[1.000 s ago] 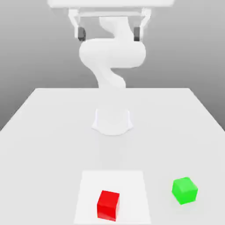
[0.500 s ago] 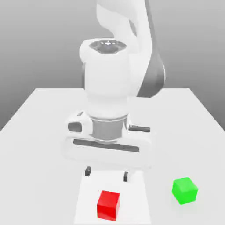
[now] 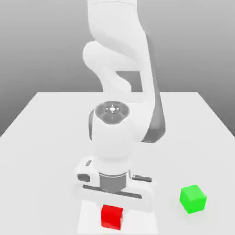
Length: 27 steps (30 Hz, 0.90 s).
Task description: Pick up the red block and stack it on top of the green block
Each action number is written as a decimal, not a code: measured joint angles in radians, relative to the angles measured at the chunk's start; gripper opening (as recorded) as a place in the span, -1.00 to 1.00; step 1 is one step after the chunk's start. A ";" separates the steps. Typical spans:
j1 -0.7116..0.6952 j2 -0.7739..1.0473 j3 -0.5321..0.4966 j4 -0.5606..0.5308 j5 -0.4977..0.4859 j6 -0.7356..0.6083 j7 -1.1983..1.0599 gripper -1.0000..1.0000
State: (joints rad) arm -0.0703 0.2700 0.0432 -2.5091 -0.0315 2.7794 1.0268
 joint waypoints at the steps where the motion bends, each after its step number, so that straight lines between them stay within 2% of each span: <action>1: -0.001 -0.035 0.002 -0.005 0.005 -0.029 -0.004 -1.00; 6: 0.099 -0.143 0.112 -0.032 0.008 -0.111 0.006 -1.00; 10: 0.262 -0.192 0.224 -0.052 -0.004 -0.143 0.028 -1.00; 15: 0.308 -0.050 0.187 -0.046 -0.106 -0.012 0.106 -1.00; 16: 0.314 -0.032 0.179 -0.045 -0.118 0.004 0.114 1.00; 22: 0.316 -0.024 0.175 -0.045 -0.124 0.012 0.119 1.00; 27: 0.302 -0.160 0.207 -0.052 -0.032 -0.111 0.053 1.00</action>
